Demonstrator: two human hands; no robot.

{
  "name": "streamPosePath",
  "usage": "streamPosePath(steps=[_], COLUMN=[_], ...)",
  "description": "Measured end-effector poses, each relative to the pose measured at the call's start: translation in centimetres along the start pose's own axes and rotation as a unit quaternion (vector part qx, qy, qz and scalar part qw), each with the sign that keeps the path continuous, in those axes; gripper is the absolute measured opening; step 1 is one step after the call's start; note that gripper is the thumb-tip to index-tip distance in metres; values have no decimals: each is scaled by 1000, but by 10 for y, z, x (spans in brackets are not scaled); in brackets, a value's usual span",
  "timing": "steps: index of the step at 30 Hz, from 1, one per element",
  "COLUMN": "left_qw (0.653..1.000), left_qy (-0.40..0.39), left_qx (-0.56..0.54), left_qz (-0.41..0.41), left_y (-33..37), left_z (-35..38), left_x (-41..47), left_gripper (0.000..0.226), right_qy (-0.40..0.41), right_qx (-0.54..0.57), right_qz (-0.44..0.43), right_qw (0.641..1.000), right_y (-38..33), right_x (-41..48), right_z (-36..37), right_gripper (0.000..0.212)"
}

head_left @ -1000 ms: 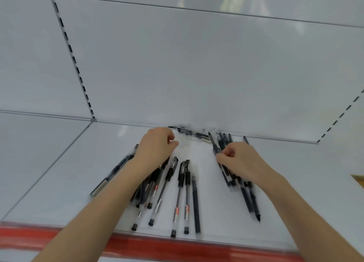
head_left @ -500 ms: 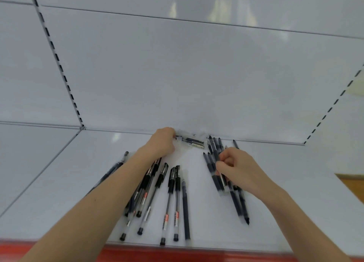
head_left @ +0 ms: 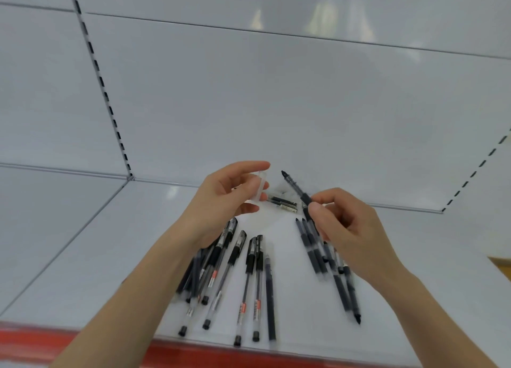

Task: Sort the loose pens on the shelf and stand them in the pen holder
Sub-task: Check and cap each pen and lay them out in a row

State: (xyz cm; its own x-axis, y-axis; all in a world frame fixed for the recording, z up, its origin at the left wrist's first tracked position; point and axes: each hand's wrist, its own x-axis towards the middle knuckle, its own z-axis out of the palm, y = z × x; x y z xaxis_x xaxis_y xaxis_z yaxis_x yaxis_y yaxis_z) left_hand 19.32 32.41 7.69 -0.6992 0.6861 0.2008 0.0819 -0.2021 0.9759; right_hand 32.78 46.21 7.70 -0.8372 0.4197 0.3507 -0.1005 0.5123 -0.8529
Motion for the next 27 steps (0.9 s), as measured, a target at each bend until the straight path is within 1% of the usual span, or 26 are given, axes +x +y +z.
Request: streamPosePath(steps=[4,9,13,17,19,23,27], left_qw=[1000,999,998,995,993,994,996], left_qy=[6,13,30,65,80,75,57], left_qx=[2,-5,-38,-59,-55,-40,-30], left_qz=[24,34,45,57,64,70,67], left_y=[2,2,3,1,1,3,2], left_z=[-2,-4,-3,3,5,7,11], left_x=[-6,-8,-7,-5,-5,-5,-7], left_gripper=[23,20,20,17,18,22,23], right_qy=[-14,-26,-57,-64,-80,-126,-116], right_qx=[-1,-20,-42,-33,-24,-11,16], right_qz=[-23,-21,-3,12,29,54,79], right_qw=[1000,999,997,997,996,990,990], right_y=[-6,-7,-7,-8,-10,-12,-15], right_x=[-1,-2,-4,-7,-9,-13,-16], right_z=[0,1,-2,-3,-3,-1,2], right_gripper=[19,12,13,21,19,16,20])
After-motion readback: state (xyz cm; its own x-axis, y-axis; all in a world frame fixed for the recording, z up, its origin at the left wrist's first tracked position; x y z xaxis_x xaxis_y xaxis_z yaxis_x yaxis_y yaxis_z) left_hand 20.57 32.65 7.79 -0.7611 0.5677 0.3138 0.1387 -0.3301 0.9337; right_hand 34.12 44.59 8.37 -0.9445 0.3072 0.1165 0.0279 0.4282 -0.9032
